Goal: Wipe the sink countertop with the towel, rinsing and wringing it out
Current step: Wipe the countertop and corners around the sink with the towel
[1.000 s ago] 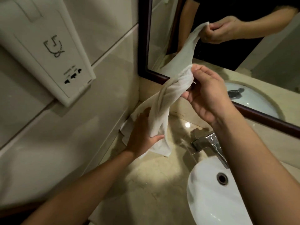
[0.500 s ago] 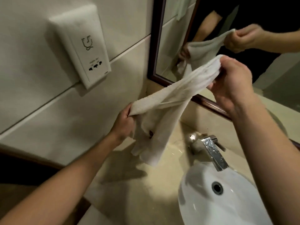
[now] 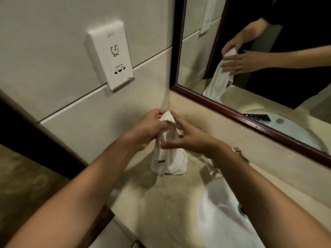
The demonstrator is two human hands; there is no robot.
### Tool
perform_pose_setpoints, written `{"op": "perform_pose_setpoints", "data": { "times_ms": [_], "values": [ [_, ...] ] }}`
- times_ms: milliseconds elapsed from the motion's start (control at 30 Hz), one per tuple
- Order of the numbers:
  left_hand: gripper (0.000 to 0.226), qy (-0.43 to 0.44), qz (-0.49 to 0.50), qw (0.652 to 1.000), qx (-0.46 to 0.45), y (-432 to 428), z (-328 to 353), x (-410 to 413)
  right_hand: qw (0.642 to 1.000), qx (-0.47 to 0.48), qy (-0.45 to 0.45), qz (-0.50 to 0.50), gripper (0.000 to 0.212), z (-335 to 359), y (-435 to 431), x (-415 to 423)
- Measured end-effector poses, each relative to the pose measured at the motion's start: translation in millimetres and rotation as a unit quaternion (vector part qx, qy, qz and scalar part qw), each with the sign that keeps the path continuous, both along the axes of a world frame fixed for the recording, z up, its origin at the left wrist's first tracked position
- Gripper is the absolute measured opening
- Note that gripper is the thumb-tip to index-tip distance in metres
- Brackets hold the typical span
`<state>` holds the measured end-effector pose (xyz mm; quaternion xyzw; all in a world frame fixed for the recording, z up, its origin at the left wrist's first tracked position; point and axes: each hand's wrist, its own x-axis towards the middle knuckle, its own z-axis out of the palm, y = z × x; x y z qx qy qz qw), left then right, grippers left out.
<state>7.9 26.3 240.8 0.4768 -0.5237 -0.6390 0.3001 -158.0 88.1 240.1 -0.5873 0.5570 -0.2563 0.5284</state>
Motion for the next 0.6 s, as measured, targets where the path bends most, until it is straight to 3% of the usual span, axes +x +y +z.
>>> {"op": "perform_pose_setpoints", "data": {
  "times_ms": [67,167,233,333,500,600],
  "values": [
    [0.046,0.011,0.002,0.999,-0.032,-0.1,8.9,6.2,0.998,-0.057,-0.021,-0.03,0.11,-9.1,-6.6,16.8],
    [0.05,0.051,-0.021,0.996,-0.072,-3.1,12.7,24.9,0.985,-0.143,0.002,-0.099,0.049,-10.1,-23.5,22.0],
    [0.058,0.055,-0.021,0.993,-0.104,-3.7,3.6,42.1,0.978,-0.173,0.031,-0.116,0.023,-10.2,-31.2,21.3],
    [0.084,0.034,-0.004,0.992,-0.119,-8.6,-35.1,70.0,0.973,-0.166,-0.037,-0.159,0.021,-2.4,-31.1,22.7],
    [0.134,-0.167,-0.119,0.972,-0.116,1.0,-115.4,72.6,0.936,-0.111,-0.239,-0.234,0.016,36.3,-38.3,34.5],
    [0.147,-0.158,-0.13,0.965,-0.164,-1.4,-139.7,56.9,0.905,-0.095,-0.325,-0.257,0.019,54.8,-48.1,41.9]
  ]
}}
